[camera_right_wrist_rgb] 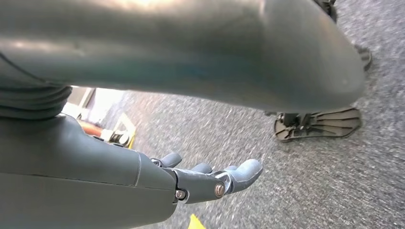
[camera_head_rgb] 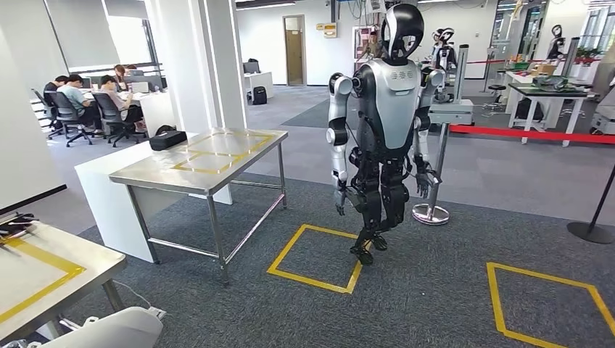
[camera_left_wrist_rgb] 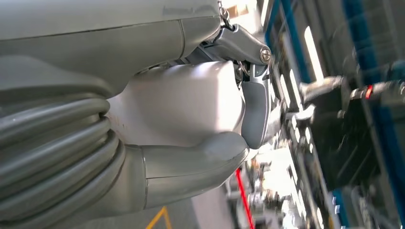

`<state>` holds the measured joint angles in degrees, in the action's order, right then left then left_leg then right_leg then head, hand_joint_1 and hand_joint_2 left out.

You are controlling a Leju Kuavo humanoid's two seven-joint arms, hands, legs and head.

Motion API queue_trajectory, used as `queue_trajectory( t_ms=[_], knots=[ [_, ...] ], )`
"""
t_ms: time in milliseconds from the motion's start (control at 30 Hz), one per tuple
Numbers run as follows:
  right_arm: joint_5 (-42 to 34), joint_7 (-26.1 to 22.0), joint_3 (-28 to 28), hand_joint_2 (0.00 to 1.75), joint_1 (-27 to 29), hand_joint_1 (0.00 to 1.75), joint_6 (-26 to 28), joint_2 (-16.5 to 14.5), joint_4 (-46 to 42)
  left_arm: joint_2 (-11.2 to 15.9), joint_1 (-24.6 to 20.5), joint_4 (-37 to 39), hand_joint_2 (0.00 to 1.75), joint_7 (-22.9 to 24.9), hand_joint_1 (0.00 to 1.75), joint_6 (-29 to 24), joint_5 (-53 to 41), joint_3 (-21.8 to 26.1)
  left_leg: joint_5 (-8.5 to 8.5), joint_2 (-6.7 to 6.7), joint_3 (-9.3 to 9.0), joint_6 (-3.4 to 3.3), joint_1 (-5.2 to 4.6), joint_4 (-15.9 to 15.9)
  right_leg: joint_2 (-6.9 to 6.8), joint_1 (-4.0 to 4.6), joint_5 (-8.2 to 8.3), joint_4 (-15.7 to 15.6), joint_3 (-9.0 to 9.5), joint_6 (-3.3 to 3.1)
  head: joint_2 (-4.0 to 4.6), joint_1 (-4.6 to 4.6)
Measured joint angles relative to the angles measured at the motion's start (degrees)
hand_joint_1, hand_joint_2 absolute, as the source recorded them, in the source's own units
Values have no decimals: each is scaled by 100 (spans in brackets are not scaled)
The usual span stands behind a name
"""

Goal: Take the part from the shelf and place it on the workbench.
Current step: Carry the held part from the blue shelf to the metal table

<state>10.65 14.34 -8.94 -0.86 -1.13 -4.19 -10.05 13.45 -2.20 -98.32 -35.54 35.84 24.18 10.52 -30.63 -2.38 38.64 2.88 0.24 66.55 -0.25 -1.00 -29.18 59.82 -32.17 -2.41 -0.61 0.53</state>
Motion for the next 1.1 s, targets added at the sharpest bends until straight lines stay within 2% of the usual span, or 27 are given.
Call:
queue_trajectory(
  t_ms=[33, 67, 100, 133, 167, 233, 267, 300, 333, 400, 567, 600, 633, 667, 700, 733, 767, 800, 833, 867, 900, 933, 967, 1000, 1033, 1100],
  knots=[
    [4, -2, 0, 0, 11, 0, -1, -1, 0, 2, -1, 5, 175, -16, 175, -8, -7, 11, -189, 121, 181, 16, 6, 387, -88, 11, -6, 0, -1, -13, 0, 3],
    [6, -2, 0, 0, 18, 0, -1, -1, 0, 3, 3, 9, 175, -28, 175, -20, -14, 23, -302, 178, 323, 27, 13, 696, -177, 19, -14, 2, -1, -21, 0, 5],
    [7, -2, 0, 0, 20, 0, -1, -1, 0, 6, 6, 13, 175, -37, 175, -31, -21, 37, -311, 202, 382, 32, 17, 836, -265, 23, -23, 3, 3, -23, 0, 6],
    [8, -2, 0, 0, 15, 0, -1, -3, 0, 15, 3, 15, 175, -45, 175, -42, -25, 55, -208, 223, 324, 30, 18, 749, -348, 25, -34, 3, 13, -21, 0, 7],
    [8, -2, 0, 0, 7, 0, -1, -7, 0, 30, -10, 15, 175, -49, 175, -52, -25, 80, -26, 267, 160, 19, 17, 454, -425, 26, -49, 4, 31, -13, 0, 9],
    [6, -3, 0, 0, -12, 0, -1, -20, 0, 71, -95, 16, 175, -20, 175, -76, -23, 126, 301, 518, -267, -40, -16, -325, -564, 49, -90, 9, 76, 28, 0, 12],
    [2, -3, 0, 0, -23, 0, 0, -27, 0, 86, -161, 18, 175, 12, 175, -93, -21, 139, 381, 608, -400, -84, -37, -579, -624, 66, -107, 11, 93, 55, 0, 9],
    [-5, -3, 0, 0, -37, 0, 2, -33, 0, 100, -230, 22, 175, 55, 175, -112, -19, 145, 405, 655, -455, -126, -61, -703, -687, 83, -119, 11, 107, 81, 0, 6],
    [-16, -3, 0, 0, -53, 0, 5, -39, 0, 114, -292, 31, 175, 102, 175, -132, -19, 147, 404, 605, -451, -162, -79, -718, -751, 95, -125, 5, 118, 105, 0, 3],
    [-35, -2, 0, 0, -77, 0, 11, -49, 0, 137, -351, 44, 175, 165, 175, -156, -22, 149, 414, 506, -422, -194, -86, -717, -837, 96, -123, -16, 137, 127, 0, -2],
    [-46, -2, 0, 0, -90, 0, 16, -56, 0, 151, -379, 55, 175, 191, 175, -171, -25, 149, 423, 468, -420, -212, -80, -730, -873, 104, -128, -21, 150, 143, 0, -2],
    [-50, -2, -1, 0, -97, 0, 21, -59, -1, 159, -398, 60, 175, 204, 175, -177, -26, 149, 432, 449, -430, -225, -65, -744, -870, 107, -137, -19, 155, 157, 0, -1],
    [-59, -2, -1, 0, -108, 0, 27, -64, -1, 170, -446, 66, 175, 218, 175, -190, -30, 149, 445, 412, -439, -247, -42, -761, -749, 98, -172, 23, 143, 180, 0, -2],
    [-71, -3, -1, 0, -119, 0, 32, -72, -2, 181, -516, 77, 175, 233, 175, -210, -34, 149, 460, 366, -445, -274, -16, -777, -570, 84, -249, 142, 93, 205, 0, -4],
    [-93, -3, -6, 0, -111, 0, 49, -85, -2, 184, -616, 120, 175, 239, 175, -276, -67, 148, 472, 228, -441, -301, 4, -778, -344, 65, -376, 543, -131, 234, 0, -13],
    [-115, -3, -13, 0, -105, 0, 64, -98, -2, 183, -713, 167, 175, 237, 175, -354, -101, 146, 478, 74, -431, -320, 17, -770, -128, 46, -423, 833, -310, 252, 0, -22],
    [-134, -3, -21, 0, -94, 0, 79, -108, -2, 178, -787, 214, 175, 225, 175, -436, -143, 145, 478, -80, -421, -325, 23, -754, -5, 34, -375, 958, -418, 257, 0, -30],
    [-151, -2, -29, 0, -82, 0, 94, -115, -2, 171, -846, 258, 175, 209, 175, -520, -187, 144, 475, -239, -410, -313, 28, -733, 122, 19, -245, 885, -439, 256, 0, -37],
    [-155, -2, -32, 0, -85, 0, 96, -119, -2, 169, -878, 271, 175, 195, 175, -570, -211, 143, 473, -317, -399, -286, 26, -717, 262, 5, -89, 510, -281, 252, 0, -36],
    [-161, -9, -34, 0, -88, 0, 98, -125, -2, 166, -912, 280, 175, 182, 175, -628, -242, 143, 476, -390, -380, -249, 27, -705, 371, -6, -1, 241, -170, 250, 0, -36],
    [-166, -15, -36, 0, -89, 0, 98, -131, -1, 164, -944, 286, 175, 167, 175, -693, -273, 142, 486, -459, -357, -205, 31, -704, 441, -7, 20, 99, -114, 244, 0, -34],
    [-169, -13, -38, 0, -91, 0, 99, -140, -1, 163, -966, 287, 175, 148, 175, -770, -310, 141, 504, -528, -336, -156, 37, -716, 436, 2, 4, 77, -107, 231, 0, -32],
    [-173, -9, -40, 0, -96, 0, 101, -155, -2, 165, -981, 283, 175, 125, 175, -858, -352, 141, 525, -594, -311, -109, 49, -734, 358, 3, 23, 60, -95, 201, 0, -32],
    [-173, 1, -45, 0, -106, 0, 102, -170, -2, 167, -986, 275, 175, 98, 175, -943, -391, 141, 533, -586, -292, -73, 57, -738, 285, 3, 41, 39, -78, 161, 0, -30],
    [-173, 10, -54, 0, -114, 0, 104, -182, -2, 169, -1001, 266, 175, 73, 175, -1021, -426, 141, 500, -476, -253, -44, 51, -688, 215, -3, 58, 11, -59, 117, 0, -19],
    [-173, 9, -76, 0, -117, 0, 107, -196, -2, 162, -1043, 246, 175, 22, 175, -1143, -470, 141, 246, -88, -46, 0, 37, -262, 57, -3, 74, -29, -35, 52, 0, 4]
  ],
)
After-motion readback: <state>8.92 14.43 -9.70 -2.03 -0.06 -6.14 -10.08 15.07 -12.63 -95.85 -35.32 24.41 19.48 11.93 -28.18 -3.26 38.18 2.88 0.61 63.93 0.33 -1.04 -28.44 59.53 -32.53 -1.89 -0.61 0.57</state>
